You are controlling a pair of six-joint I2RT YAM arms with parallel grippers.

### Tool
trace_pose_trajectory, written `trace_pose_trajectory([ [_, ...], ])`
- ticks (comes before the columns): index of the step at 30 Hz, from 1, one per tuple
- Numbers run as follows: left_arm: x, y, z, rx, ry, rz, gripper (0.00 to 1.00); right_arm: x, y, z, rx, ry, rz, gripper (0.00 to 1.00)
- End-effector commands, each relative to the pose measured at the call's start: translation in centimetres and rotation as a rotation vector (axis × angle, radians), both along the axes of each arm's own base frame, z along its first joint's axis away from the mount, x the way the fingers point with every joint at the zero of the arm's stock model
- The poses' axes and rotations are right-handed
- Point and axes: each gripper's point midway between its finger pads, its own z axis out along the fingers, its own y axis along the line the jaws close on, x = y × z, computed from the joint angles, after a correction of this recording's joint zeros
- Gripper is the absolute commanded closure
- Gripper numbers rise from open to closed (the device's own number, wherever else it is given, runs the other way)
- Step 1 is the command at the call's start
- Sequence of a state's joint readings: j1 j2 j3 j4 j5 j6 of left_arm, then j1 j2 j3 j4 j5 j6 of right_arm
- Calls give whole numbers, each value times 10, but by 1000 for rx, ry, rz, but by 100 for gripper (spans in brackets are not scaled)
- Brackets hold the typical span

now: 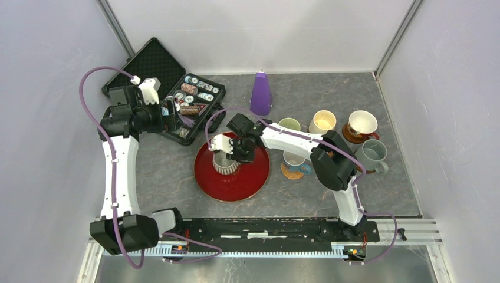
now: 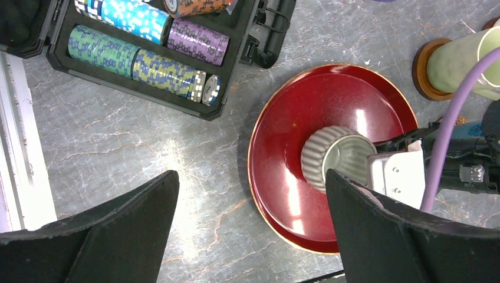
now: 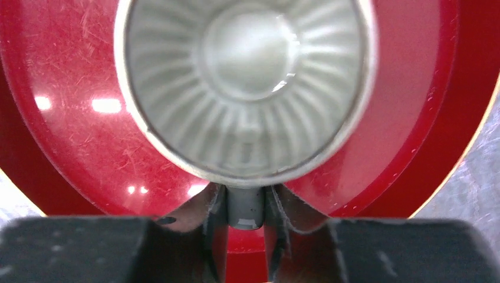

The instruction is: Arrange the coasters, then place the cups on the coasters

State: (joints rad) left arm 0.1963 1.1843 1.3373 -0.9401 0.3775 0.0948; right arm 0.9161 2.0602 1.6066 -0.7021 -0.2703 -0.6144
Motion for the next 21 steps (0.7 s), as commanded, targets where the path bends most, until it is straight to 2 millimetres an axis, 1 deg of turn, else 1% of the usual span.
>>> trace_pose_trajectory([
  [1, 4, 4, 15, 9, -46, 21, 0, 2, 16, 25, 85, -9, -32, 80],
  [2, 4, 4, 15, 6, -47, 20, 0, 1, 14, 30, 94, -7, -42, 87],
  [3, 3, 4, 14, 5, -46, 18, 0, 0, 14, 35, 105, -9, -53, 95],
  [4, 4, 3, 14, 2, -45, 13, 0, 0, 13, 43, 124, -13, -66, 100],
  [6, 4, 1, 14, -5, -45, 4, 0, 1, 13, 63, 173, -22, -87, 100],
  [9, 8, 1, 16, -6, -50, -1, 0, 4, 13, 103, 277, -51, -120, 100],
  [12, 12, -1, 18, -19, -57, -15, 0, 11, 5, 147, 384, -86, -165, 100],
  [13, 13, -3, 19, -25, -61, -24, 0, 12, 1, 157, 409, -94, -181, 100],
  [15, 15, -3, 21, -26, -68, -30, 0, 20, -14, 177, 444, -121, -219, 100],
  [17, 19, -3, 22, -24, -72, -34, 0, 31, -37, 191, 469, -156, -274, 100],
  [20, 24, -4, 24, -30, -75, -50, 0, 41, -75, 201, 496, -185, -366, 100],
  [21, 26, -5, 25, -32, -76, -57, 0, 43, -87, 200, 494, -189, -395, 100],
])
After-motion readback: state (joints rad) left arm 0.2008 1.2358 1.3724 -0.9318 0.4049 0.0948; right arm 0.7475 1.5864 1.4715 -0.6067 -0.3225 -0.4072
